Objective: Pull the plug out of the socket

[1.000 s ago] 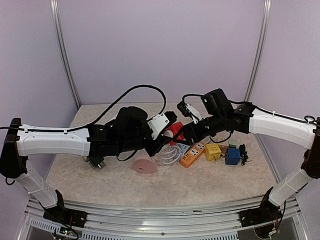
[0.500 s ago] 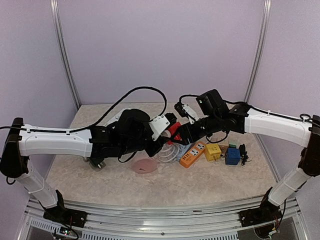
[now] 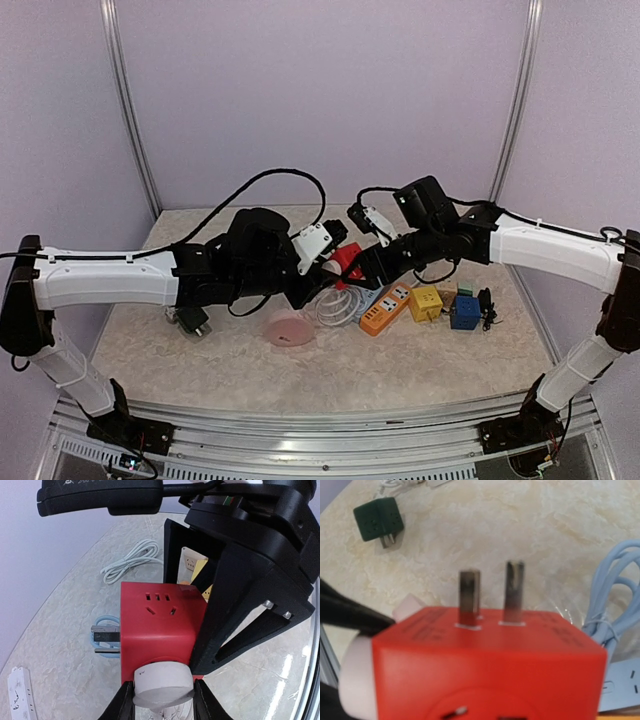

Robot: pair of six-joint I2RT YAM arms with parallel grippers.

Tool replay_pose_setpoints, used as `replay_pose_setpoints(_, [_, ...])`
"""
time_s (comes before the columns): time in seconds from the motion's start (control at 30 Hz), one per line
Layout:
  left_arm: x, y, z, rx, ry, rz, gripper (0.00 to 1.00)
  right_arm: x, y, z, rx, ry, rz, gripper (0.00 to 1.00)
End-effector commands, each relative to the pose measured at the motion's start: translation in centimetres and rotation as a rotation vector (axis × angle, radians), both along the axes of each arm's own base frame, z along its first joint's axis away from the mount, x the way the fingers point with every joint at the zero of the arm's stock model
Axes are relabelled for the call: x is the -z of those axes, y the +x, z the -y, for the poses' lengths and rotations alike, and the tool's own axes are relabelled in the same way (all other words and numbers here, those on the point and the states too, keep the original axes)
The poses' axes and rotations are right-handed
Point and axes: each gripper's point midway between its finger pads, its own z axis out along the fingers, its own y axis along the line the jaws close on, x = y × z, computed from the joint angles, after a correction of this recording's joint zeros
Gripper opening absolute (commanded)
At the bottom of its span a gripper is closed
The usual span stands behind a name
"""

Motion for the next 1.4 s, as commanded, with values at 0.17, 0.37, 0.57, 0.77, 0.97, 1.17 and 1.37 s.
replay_pose_setpoints(0.17, [1.0, 0.0, -2.1, 0.011, -0.015, -0.149, 0.01, -5.3, -2.9, -2.8, -0.238, 0.060, 0.138, 0.00])
replay_pose_setpoints(0.37, [0.9, 0.5, -2.5, -0.025, -0.018, -0.126, 0.01, -5.4, -2.0, -3.0, -0.176, 0.066, 0.135, 0.00])
replay_pose_setpoints(0.57, [0.7, 1.2, -3.3, -0.104, 0.003, -0.067, 0.01, -5.2, -0.1, -2.5, -0.044, 0.054, 0.108, 0.00])
replay_pose_setpoints(0.77, [0.8, 1.1, -3.1, -0.144, 0.043, -0.005, 0.00, -3.1, 2.9, -0.7, 0.138, -0.016, 0.064, 0.00])
replay_pose_setpoints(0.97, [0.9, 1.1, -2.9, -0.171, 0.062, 0.020, 0.00, -2.0, 4.7, -0.2, 0.234, -0.052, 0.057, 0.00])
replay_pose_setpoints(1.17, [1.3, 1.1, -2.9, -0.167, 0.058, -0.004, 0.00, -2.2, 5.2, 0.0, 0.251, -0.057, 0.082, 0.00])
replay_pose_setpoints(1.37, [0.9, 1.3, -3.4, -0.135, 0.007, -0.064, 0.00, -4.0, 3.3, -1.3, 0.090, 0.023, 0.133, 0.00])
